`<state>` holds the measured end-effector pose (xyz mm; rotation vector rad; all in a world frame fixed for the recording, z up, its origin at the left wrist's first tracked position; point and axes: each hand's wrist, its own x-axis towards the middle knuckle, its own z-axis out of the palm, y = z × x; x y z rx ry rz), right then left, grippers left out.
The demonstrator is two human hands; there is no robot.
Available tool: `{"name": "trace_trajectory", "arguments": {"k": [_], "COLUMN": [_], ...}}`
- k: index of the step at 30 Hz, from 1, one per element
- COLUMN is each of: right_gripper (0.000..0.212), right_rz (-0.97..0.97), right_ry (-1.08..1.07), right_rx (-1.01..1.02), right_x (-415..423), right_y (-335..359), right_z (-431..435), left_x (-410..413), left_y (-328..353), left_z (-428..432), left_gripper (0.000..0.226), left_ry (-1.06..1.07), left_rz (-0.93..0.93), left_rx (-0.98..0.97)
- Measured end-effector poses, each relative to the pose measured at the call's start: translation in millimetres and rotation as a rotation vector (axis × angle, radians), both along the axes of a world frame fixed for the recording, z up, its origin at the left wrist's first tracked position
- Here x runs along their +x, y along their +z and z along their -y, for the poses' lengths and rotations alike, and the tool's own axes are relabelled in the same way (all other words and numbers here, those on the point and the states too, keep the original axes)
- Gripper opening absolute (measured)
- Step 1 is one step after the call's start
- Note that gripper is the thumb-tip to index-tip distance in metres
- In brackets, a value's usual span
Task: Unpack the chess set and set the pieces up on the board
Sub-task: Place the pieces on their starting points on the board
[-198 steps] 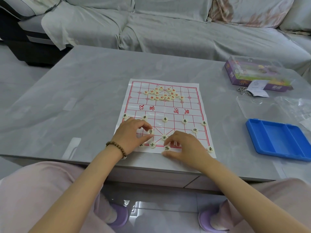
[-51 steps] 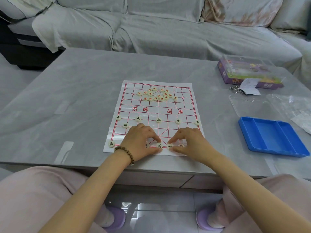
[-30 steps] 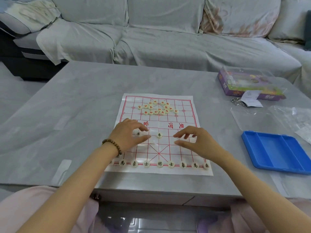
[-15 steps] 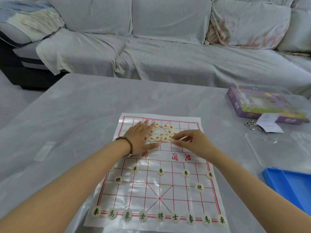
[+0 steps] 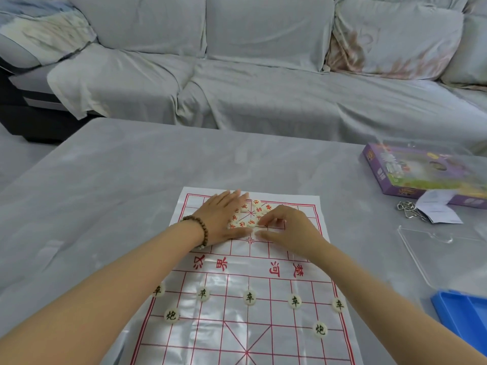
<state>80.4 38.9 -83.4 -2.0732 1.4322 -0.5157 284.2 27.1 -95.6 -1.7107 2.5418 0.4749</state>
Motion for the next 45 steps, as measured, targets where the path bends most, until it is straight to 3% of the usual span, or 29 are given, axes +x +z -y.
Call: {"name": "trace_trajectory", "arguments": {"k": [6,17,20,26,31,37,45], "right_gripper": [0.018,0.028,0.033,0.016,0.032,0.017,0.03], "right_rz": [-0.08,-0.087,-0.137,-0.082,-0.02,-0.03,0.011], "right_ry": [0.012,-0.151,-0.193,-0.177,-0.214,-0.258,-0.216], "right_rx": [-0.055,0.05,0.0,-0.011,0.044,-0.017,0.021], "right_x": [-10,-89,-83,-89,-96,-94,-100], "right_y": [-1,3,-2,-7,-7,-13,-11], "right_z": [-18,-36,-37,-34,-39,-39,-38], "left_x": [-7,-62,-75,-79,-79,-77,-79], "left_y": [7,15,14,9,9,6,5], "left_z": [-23,-61,-63,-59,-62,-61,-61], "left_gripper": [0.066,0.047,0.046,0.047,0.046,0.044,0.044], "left_ry": [0.06,-0.203,-0.21,-0.147,-0.133,-0.097,-0.103], "left_rz": [-0.21,-0.08,-0.102,-0.168,-0.186,-0.252,-0.246], "left_rx": [-0.086,-0.075,-0.032,0.035,0.047,0.05,0.057]}}
